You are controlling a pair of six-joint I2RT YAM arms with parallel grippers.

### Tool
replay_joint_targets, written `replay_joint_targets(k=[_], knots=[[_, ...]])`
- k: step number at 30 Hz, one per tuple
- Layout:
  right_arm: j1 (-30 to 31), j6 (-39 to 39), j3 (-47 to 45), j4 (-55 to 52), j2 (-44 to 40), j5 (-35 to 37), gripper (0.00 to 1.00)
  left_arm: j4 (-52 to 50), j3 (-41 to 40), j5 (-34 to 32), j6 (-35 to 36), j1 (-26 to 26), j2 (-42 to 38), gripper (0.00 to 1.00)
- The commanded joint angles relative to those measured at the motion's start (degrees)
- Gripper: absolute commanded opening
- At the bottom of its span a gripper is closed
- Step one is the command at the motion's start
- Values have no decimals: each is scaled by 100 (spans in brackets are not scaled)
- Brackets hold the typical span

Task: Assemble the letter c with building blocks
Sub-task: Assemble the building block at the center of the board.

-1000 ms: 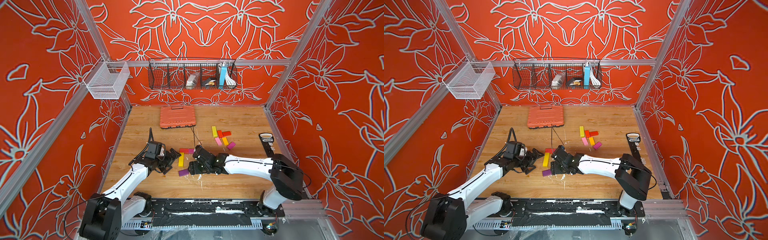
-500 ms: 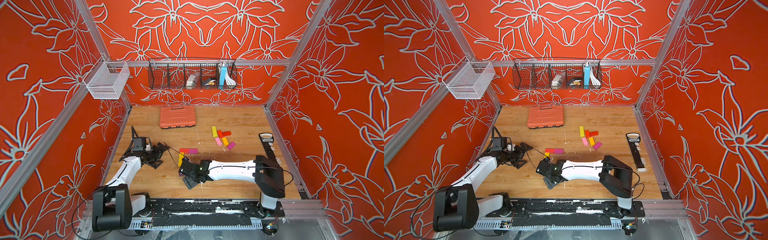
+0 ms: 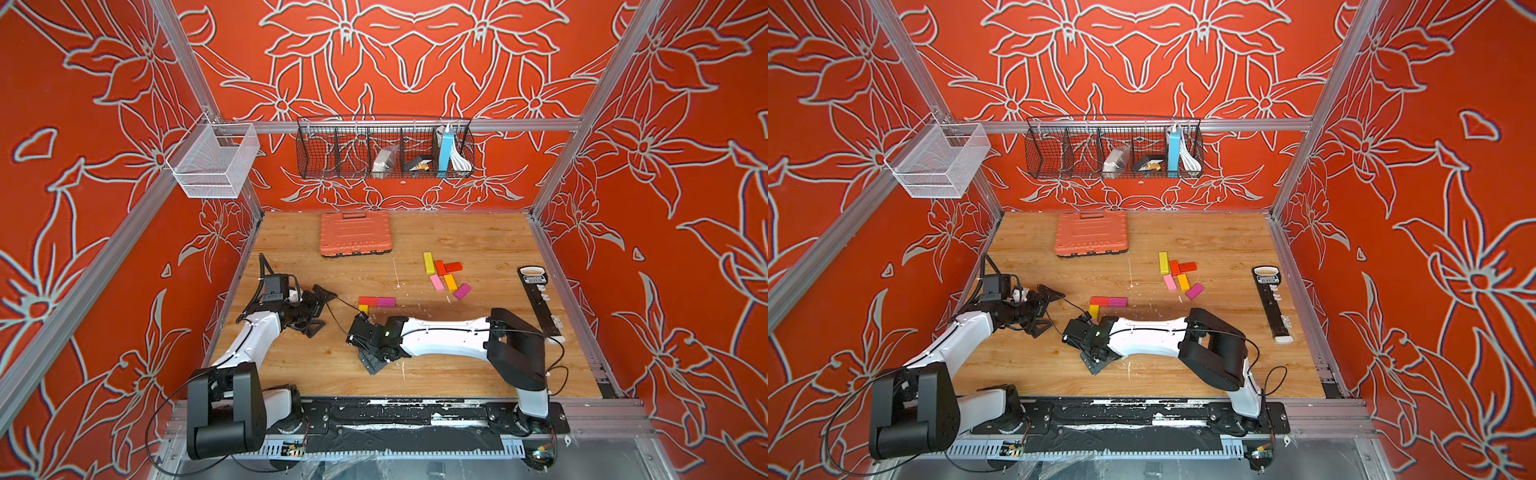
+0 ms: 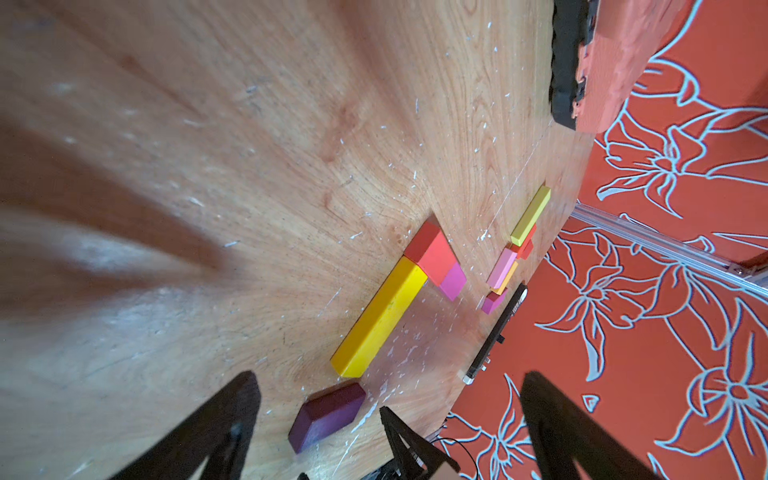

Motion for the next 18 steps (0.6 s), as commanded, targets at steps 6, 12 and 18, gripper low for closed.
replay_joint_targets(k=[6, 12, 18], knots=[[-174, 43, 338, -314, 283, 164, 88, 82, -96, 193, 114, 142, 34, 99], [-245, 75, 386, -305, 362, 107, 87, 91, -109, 237, 136, 189, 60, 99], [-261, 73, 479, -270, 418, 50, 87, 126, -131, 255, 136, 199, 76, 98]])
